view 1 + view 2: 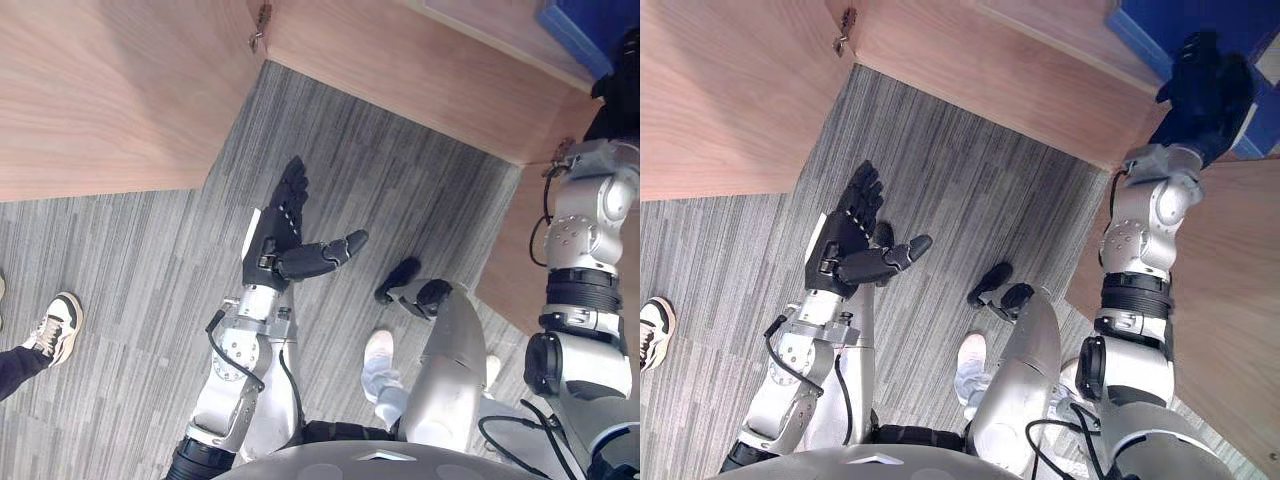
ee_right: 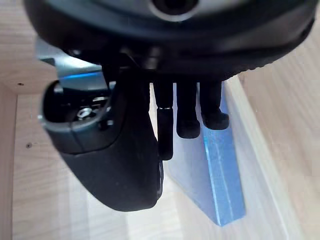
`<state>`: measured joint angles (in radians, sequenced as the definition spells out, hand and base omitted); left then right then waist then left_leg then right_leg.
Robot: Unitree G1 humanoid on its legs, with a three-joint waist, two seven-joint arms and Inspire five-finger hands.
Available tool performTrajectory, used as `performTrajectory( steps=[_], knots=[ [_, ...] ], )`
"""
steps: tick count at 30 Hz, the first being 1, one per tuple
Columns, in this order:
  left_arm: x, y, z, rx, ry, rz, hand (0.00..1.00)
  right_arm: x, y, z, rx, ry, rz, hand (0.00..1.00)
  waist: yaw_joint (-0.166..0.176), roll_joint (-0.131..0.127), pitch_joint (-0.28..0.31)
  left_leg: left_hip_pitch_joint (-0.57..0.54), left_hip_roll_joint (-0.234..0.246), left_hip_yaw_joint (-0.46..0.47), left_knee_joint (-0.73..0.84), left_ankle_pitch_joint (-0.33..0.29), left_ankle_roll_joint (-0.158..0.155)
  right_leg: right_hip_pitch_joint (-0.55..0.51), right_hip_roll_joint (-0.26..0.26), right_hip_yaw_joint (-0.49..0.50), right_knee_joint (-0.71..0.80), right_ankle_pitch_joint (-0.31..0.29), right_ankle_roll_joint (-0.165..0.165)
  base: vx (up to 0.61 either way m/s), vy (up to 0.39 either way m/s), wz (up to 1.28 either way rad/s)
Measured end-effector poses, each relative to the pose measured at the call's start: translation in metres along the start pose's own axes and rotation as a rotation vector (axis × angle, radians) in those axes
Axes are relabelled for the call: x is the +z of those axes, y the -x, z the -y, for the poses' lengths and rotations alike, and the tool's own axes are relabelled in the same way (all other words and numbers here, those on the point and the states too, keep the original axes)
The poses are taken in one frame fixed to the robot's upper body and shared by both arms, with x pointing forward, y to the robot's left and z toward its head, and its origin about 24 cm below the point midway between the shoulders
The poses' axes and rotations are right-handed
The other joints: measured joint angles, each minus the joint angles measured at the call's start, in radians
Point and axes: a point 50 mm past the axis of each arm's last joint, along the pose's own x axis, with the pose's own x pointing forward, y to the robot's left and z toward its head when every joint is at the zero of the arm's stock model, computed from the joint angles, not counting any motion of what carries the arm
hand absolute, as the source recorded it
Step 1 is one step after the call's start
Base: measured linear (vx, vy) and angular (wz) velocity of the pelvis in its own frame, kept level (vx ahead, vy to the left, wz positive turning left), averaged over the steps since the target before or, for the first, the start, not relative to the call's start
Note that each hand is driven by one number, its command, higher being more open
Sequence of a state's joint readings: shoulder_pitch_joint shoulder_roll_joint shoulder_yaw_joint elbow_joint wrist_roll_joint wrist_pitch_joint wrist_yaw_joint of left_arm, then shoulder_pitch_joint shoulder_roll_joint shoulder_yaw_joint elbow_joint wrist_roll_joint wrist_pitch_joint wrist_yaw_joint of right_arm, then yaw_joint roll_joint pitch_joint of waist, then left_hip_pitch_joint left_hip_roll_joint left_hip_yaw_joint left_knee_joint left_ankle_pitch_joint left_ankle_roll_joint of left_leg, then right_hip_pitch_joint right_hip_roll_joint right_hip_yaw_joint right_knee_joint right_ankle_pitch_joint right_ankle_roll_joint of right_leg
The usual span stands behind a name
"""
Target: Walk over to the cabinet, pick up the folder, carry it to the office cabinet, place the folder inside the office cabinet, then close the office cabinet door
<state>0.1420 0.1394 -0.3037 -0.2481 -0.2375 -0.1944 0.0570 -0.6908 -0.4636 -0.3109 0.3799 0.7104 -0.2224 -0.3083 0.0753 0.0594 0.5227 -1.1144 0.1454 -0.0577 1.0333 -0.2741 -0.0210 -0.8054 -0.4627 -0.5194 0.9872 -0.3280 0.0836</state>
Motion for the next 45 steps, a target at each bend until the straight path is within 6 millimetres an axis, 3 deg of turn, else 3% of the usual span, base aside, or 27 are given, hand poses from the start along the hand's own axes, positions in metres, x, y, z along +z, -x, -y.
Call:
performTrajectory(
  steps=[5,8,13,16,18,20,24,32,38,40,41,45],
  knots=[
    [-0.028,0.004,-0.006,-0.032,-0.042,-0.13,1.0,-0.016,0.009,-0.011,0.125,0.087,-0.048,0.0,-0.021,-0.006,0.0,0.067,0.01,0.006,-0.046,0.001,0.001,0.074,0.033,-0.016,-0.09,0.037,0.0,0.04,0.011,-0.09],
    [-0.036,0.009,-0.014,-0.05,-0.084,-0.18,1.0,-0.025,0.016,-0.018,0.207,0.136,-0.076,0.0,-0.023,-0.033,-0.001,0.115,0.021,0.03,-0.097,0.014,0.013,0.115,0.065,-0.013,-0.173,0.082,0.002,0.05,0.041,-0.17],
    [-0.04,0.016,-0.032,-0.066,-0.169,-0.231,1.0,-0.069,0.053,-0.01,0.293,0.193,-0.255,0.0,-0.024,-0.069,-0.002,0.261,0.026,0.079,-0.248,0.059,0.025,0.254,0.128,-0.015,-0.407,0.197,0.008,0.06,0.04,-0.12],
    [-0.046,0.029,-0.044,-0.058,-0.203,-0.291,1.0,-0.103,0.092,0.008,0.322,0.233,-0.418,0.0,-0.026,-0.096,-0.015,0.368,0.026,0.122,-0.357,0.09,0.03,0.361,0.172,-0.01,-0.591,0.289,0.015,0.07,0.026,-0.21],
    [-0.057,0.044,-0.052,-0.055,-0.214,-0.371,1.0,-0.126,0.126,0.026,0.318,0.247,-0.56,0.0,-0.03,-0.132,-0.051,0.43,0.023,0.159,-0.431,0.11,0.031,0.42,0.2,-0.001,-0.727,0.356,0.02,0.06,-0.009,-0.25],
    [-0.069,0.057,-0.059,-0.058,-0.238,-0.448,1.0,-0.14,0.154,0.045,0.311,0.288,-0.671,0.0,-0.037,-0.162,-0.086,0.468,0.02,0.176,-0.477,0.122,0.027,0.466,0.22,0.001,-0.82,0.397,0.018,0.07,-0.028,-0.15],
    [-0.087,0.08,-0.068,-0.066,-0.274,-0.58,1.0,-0.153,0.198,0.08,0.261,0.345,-0.828,0.0,-0.055,-0.193,-0.156,0.52,0.019,0.195,-0.515,0.126,0.019,0.524,0.243,0.005,-0.904,0.426,0.019,0.07,-0.032,-0.08],
    [-0.123,0.128,-0.093,-0.013,-0.356,-0.861,1.0,-0.167,0.3,0.153,0.136,0.522,-1.243,0.0,-0.053,-0.187,-0.32,0.677,0.021,0.216,-0.633,0.159,-0.023,0.651,0.278,0.013,-1.008,0.442,0.007,0.06,-0.077,-0.05],
    [-0.144,0.144,-0.114,0.139,-0.355,-1.008,1.0,-0.163,0.37,0.18,0.046,0.602,-1.522,0.0,-0.05,-0.174,-0.372,0.792,0.004,0.215,-0.768,0.209,-0.06,0.689,0.279,0.023,-1.009,0.411,-0.038,-0.01,-0.072,-0.04],
    [-0.149,0.161,-0.121,0.252,-0.324,-1.071,1.0,-0.156,0.386,0.187,-0.018,0.592,-1.552,0.0,-0.055,-0.173,-0.405,0.841,-0.001,0.217,-0.805,0.215,-0.066,0.708,0.281,0.037,-1.013,0.406,-0.043,0.04,-0.046,-0.24],
    [-0.151,0.164,-0.122,0.281,-0.311,-1.085,1.0,-0.156,0.387,0.188,-0.028,0.594,-1.557,1.0,-0.056,-0.174,-0.407,0.859,-0.004,0.216,-0.814,0.216,-0.067,0.721,0.281,0.039,-1.014,0.405,-0.043,0.04,-0.028,-0.18],
    [-0.154,0.187,-0.121,0.372,-0.269,-1.144,1.0,-0.146,0.403,0.2,-0.124,0.592,-1.599,1.0,-0.052,-0.175,-0.462,0.955,-0.021,0.219,-0.9,0.238,-0.07,0.767,0.274,0.053,-1.008,0.382,-0.036,0.06,-0.018,-0.05]
  ],
)
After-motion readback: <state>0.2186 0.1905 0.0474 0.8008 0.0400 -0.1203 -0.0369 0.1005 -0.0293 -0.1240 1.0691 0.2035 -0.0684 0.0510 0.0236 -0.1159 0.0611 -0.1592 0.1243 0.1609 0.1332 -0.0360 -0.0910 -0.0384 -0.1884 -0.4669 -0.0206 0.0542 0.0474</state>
